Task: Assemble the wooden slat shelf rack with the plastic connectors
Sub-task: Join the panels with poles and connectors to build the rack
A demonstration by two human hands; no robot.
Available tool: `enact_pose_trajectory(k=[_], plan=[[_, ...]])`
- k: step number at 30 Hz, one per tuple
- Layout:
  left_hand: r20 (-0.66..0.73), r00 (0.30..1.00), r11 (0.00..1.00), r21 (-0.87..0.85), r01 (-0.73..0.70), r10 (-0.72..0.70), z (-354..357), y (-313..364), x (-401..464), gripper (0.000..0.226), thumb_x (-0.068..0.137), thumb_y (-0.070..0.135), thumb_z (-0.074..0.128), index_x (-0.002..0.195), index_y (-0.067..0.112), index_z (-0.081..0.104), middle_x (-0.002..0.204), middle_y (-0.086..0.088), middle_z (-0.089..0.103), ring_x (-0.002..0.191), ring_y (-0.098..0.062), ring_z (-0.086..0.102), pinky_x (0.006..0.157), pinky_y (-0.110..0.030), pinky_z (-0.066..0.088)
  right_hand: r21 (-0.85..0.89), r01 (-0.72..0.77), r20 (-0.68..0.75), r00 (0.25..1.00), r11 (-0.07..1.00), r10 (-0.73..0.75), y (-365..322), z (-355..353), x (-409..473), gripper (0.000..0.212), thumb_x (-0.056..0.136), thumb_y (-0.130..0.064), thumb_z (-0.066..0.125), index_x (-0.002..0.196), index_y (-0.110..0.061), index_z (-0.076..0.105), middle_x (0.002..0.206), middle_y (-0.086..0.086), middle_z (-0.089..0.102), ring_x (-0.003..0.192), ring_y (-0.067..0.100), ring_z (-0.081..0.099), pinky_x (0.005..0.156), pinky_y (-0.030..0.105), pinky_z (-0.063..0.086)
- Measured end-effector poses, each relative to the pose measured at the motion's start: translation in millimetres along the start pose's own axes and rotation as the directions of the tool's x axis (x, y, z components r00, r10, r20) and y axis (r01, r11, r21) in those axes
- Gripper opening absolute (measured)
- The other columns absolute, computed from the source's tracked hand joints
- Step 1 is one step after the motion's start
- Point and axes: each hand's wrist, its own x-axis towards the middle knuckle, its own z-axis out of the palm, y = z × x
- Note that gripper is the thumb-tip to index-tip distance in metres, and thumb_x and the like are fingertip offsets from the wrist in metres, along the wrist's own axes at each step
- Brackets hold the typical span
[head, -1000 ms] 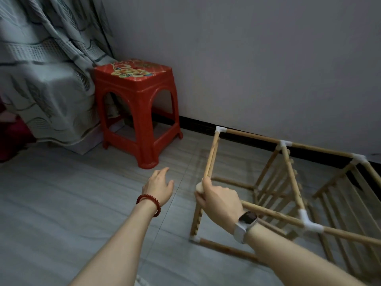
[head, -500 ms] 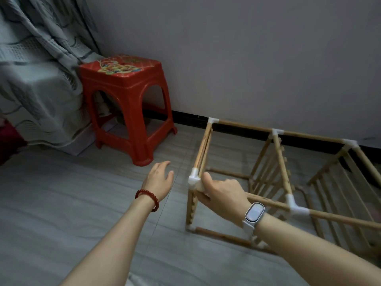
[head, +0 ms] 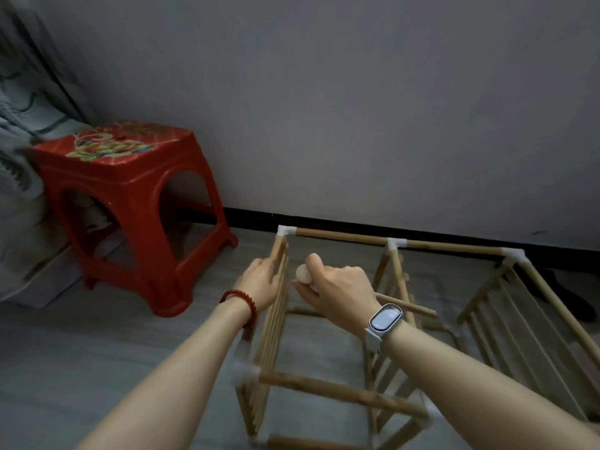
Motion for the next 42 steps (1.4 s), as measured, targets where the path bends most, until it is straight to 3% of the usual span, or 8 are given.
enact_pose_trajectory(k=[8, 15, 22, 27, 31, 36, 40, 42], plan=[[0.096, 0.993, 0.996, -0.031, 0.078, -0.074, 34.0, 0.4, 96.5, 0.058, 0.1, 0.022, 0.034, 0.148, 0.012, 0.005, 0.157, -0.008, 0.003, 0.135, -0.031, 0.033, 0.104, -0.037, 0.033, 0.091, -0.125, 0.291, 0.952, 0.988, 0.094, 63.2, 59.7, 73.1, 0.042, 0.097, -0.048, 0.033, 0.111, -0.009, 0.039, 0.091, 0.008, 0.069, 0.083, 0.036, 0.064, 0.061, 0.036, 0.038], [-0.007, 0.999, 0.987, -0.157, 0.034, -0.035, 44.5, -13.7, 111.3, 0.043, 0.095, 0.034, 0.031, 0.137, 0.041, 0.021, 0.144, 0.009, 0.039, 0.122, -0.024, 0.05, 0.096, -0.043, 0.044, 0.141, -0.151, 0.323, 0.941, 0.978, 0.098, 69.6, 107.3, 157.4, 0.037, 0.098, -0.048, 0.033, 0.101, -0.011, 0.032, 0.098, 0.014, 0.067, 0.088, 0.038, 0.061, 0.064, 0.037, 0.035], [-0.037, 0.99, 0.99, 0.021, 0.137, -0.136, 48.4, -16.3, 116.8, 0.038, 0.099, 0.024, 0.034, 0.135, 0.012, 0.032, 0.128, -0.012, 0.051, 0.105, -0.032, 0.056, 0.08, -0.038, 0.047, 0.155, -0.306, 0.493, 0.848, 0.939, 0.195, 65.9, 150.5, 170.6, 0.035, 0.098, -0.044, 0.035, 0.106, -0.011, 0.038, 0.109, 0.016, 0.063, 0.1, 0.036, 0.059, 0.068, 0.036, 0.033], [-0.025, 0.985, 0.985, -0.034, 0.17, -0.171, 49.1, -16.8, 116.8, 0.034, 0.098, 0.021, 0.035, 0.132, 0.015, 0.037, 0.123, -0.01, 0.055, 0.102, -0.03, 0.058, 0.084, -0.042, 0.049, 0.394, -0.466, 0.267, 0.883, 0.792, 0.386, 70.4, 123.9, 191.1, 0.038, 0.097, -0.048, 0.036, 0.107, -0.011, 0.039, 0.102, 0.019, 0.064, 0.092, 0.039, 0.06, 0.071, 0.039, 0.04], [-0.033, 0.986, 0.987, -0.013, 0.161, -0.161, 50.3, -15.5, 115.8, 0.037, 0.098, 0.02, 0.039, 0.134, 0.014, 0.034, 0.13, -0.012, 0.051, 0.112, -0.031, 0.053, 0.089, -0.042, 0.046, 0.191, -0.362, 0.545, 0.812, 0.912, 0.208, 56.1, 144.3, 159.2, 0.038, 0.097, -0.045, 0.036, 0.109, -0.01, 0.039, 0.112, 0.018, 0.063, 0.102, 0.037, 0.059, 0.071, 0.036, 0.037], [-0.044, 0.987, 0.988, -0.007, 0.154, -0.154, 48.8, -15.3, 117.0, 0.031, 0.097, 0.02, 0.04, 0.128, 0.017, 0.036, 0.118, -0.008, 0.056, 0.103, -0.026, 0.056, 0.084, -0.04, 0.047, 0.386, -0.461, 0.24, 0.886, 0.799, 0.396, 67.5, 114.8, 204.8, 0.04, 0.097, -0.047, 0.035, 0.11, -0.01, 0.039, 0.102, 0.017, 0.064, 0.092, 0.038, 0.059, 0.068, 0.037, 0.034], [-0.044, 0.987, 0.986, 0.06, 0.155, -0.152, 48.8, -14.8, 111.5, 0.041, 0.097, 0.019, 0.04, 0.136, 0.017, 0.029, 0.131, -0.007, 0.05, 0.119, -0.026, 0.048, 0.094, -0.04, 0.039, 0.128, -0.334, 0.574, 0.793, 0.934, 0.205, 61.3, 146.0, 156.0, 0.038, 0.097, -0.046, 0.035, 0.109, -0.01, 0.039, 0.11, 0.015, 0.063, 0.101, 0.036, 0.059, 0.071, 0.037, 0.037], [-0.056, 0.985, 0.985, 0.052, 0.165, -0.162, 48.8, -14.8, 111.9, 0.039, 0.097, 0.019, 0.04, 0.135, 0.019, 0.031, 0.129, -0.005, 0.051, 0.119, -0.024, 0.047, 0.094, -0.038, 0.037, 0.159, -0.394, 0.508, 0.819, 0.905, 0.267, 67.7, 133.9, 182.7, 0.038, 0.097, -0.046, 0.035, 0.11, -0.01, 0.04, 0.112, 0.017, 0.062, 0.102, 0.038, 0.058, 0.072, 0.038, 0.036]])
